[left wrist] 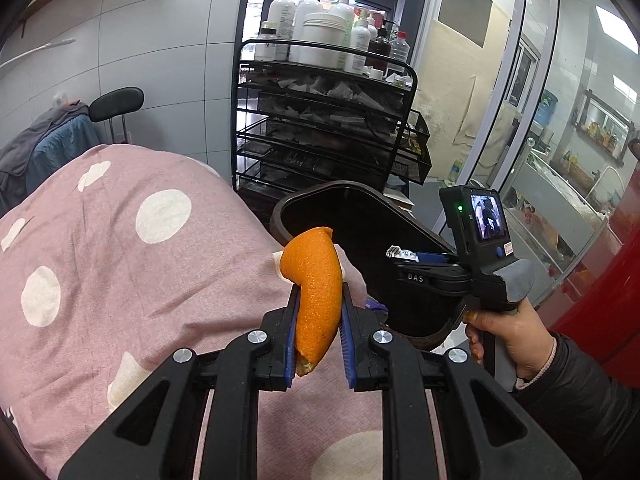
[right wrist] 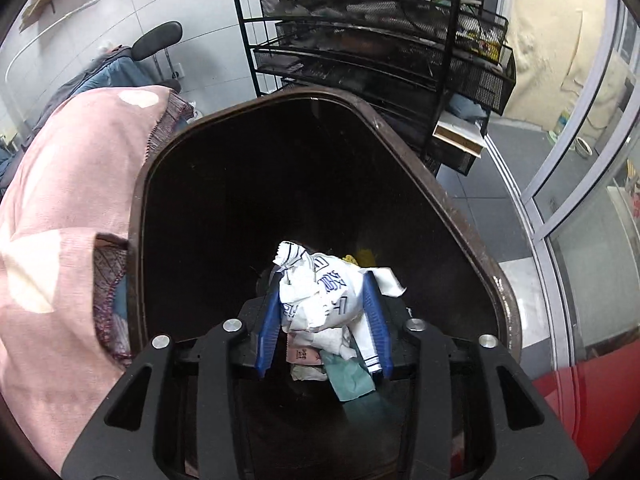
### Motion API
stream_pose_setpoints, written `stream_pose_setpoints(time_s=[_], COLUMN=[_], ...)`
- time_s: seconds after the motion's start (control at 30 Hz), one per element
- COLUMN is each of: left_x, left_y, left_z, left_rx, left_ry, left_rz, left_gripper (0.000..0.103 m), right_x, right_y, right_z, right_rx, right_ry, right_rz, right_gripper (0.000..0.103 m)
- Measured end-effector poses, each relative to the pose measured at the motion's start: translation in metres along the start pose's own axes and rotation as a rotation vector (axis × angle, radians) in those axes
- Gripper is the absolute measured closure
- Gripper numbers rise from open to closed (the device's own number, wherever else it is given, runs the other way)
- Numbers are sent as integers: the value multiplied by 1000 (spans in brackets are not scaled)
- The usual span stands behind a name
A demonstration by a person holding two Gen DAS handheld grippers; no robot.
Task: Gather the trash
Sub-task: 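Carry the white wrapper to the brown bin and open the right tool, then carry the orange peel over the bin and open the left tool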
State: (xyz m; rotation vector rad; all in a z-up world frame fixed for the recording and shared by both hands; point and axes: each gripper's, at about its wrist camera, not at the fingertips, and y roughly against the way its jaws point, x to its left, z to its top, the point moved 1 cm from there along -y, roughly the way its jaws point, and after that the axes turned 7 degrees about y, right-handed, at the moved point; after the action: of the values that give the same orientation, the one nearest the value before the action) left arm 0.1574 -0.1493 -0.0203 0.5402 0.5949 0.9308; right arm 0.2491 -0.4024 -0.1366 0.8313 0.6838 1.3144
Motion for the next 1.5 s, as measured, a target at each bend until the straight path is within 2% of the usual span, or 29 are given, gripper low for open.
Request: stream_pose_setpoints(time_s=[0.07,0.23,0.33,0.53,0.8,1.03,1.37,1.43,1.47,1.5], left_x=[-1,-7,-14,-28,-48,-62,-81,-84,-85,-86], left_y=[-2,-13,-20,-34,-58,-86,-128,-134,-137,-137], left_z=[0,4,8,12,24,31,35,36,36,36], left_rx=[6,30,42,62,97,150,260,276,283,280], left_ry=[-2,-7,-15,-45,-92,-112,-135,-141,-140,-137], left_rz=[-8,-30,-43,-54,-73,-88,-102,-99,-99,-98], left_gripper=[85,85,85,85,85,85,85,82,75,61], right_x=[-1,2,2,3,-3,-14,-26,-27,-28,-29], right_y=[0,10,20,44,74,87,95,97,97,97], right_z=[-2,-7,-10,-19,-34,-47,-64,-66,-68,-69], right_rx=[-9,-25,-44,-80,-124,-129,-122,-121,-121,-120], right_ry=[-6,-2,-7,-14,-26,-48,-69,-73,-74,-74], right_rz=[3,6,7,16,11,-9,-29,-28,-29,-31], right_gripper=[41,39,32,27,25,23,23,23,23,23])
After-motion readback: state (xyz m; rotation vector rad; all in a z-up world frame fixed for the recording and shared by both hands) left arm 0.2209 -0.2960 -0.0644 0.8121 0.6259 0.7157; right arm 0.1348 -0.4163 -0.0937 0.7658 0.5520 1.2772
